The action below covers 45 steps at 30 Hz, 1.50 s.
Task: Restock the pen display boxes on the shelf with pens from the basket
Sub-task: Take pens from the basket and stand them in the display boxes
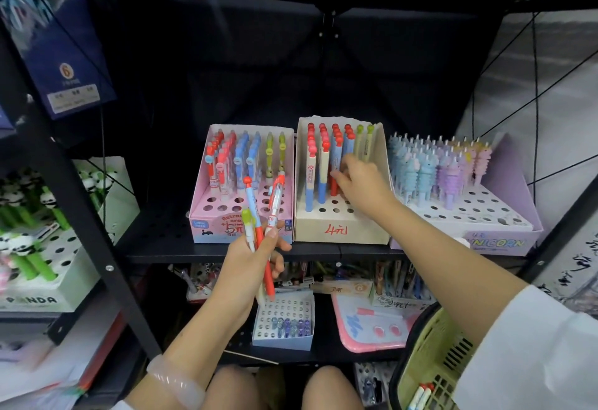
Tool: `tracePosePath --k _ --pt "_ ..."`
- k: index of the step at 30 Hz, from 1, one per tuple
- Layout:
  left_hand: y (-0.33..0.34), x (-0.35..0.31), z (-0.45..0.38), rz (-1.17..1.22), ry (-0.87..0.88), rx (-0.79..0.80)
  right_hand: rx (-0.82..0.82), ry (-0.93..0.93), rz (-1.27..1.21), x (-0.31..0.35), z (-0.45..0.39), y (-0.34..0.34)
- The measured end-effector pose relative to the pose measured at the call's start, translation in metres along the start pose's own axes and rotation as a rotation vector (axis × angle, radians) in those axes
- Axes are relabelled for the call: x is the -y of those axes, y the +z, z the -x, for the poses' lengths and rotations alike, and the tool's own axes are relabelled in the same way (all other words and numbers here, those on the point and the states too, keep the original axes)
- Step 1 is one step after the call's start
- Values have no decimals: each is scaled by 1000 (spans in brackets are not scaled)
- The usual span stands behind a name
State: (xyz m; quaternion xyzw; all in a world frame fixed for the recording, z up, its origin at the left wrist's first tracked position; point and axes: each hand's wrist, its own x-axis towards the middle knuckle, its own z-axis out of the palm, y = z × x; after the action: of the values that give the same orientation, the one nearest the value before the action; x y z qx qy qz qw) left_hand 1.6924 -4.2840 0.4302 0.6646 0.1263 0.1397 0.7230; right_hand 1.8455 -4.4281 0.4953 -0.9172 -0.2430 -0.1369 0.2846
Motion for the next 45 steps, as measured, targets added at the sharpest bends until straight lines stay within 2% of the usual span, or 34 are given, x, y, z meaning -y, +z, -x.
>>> tracePosePath --k 3,4,5,7,9,12,15,17,22,28,35,38,45 --pt "3 -2 1 -12 50 -2 -279 -1 -123 5 14 -3" --pt "5 -2 1 -23 74 -5 -321 -25 -217 9 21 -4" --pt "9 -2 1 -35 94 -10 -297 -55 -332 15 29 -5" --pt "17 -1 0 -52 115 -20 -139 -89 -532 29 43 -4" --pt "27 -1 0 -63 120 -19 -27 -74 -644 37 53 -3" --pt "38 -2 3 -47 122 14 -6 -12 -757 36 56 -7" --pt "41 -6 4 90 125 42 18 22 -834 35 53 -13" --pt "34 -10 3 117 120 -28 0 -2 -839 39 48 -17" --pt "-12 -5 2 -5 56 -179 -48 -146 -848 75 34 -17" --pt "-59 -7 4 20 129 -312 -96 -183 -728 130 0 11" --pt "-77 -14 5 93 136 -317 20 -242 -320 153 -21 49" --pt "-79 -15 5 107 118 -307 -27 -319 -238 152 -19 62" --pt "-81 -11 6 135 94 -279 -147 -275 -336 156 -23 63"
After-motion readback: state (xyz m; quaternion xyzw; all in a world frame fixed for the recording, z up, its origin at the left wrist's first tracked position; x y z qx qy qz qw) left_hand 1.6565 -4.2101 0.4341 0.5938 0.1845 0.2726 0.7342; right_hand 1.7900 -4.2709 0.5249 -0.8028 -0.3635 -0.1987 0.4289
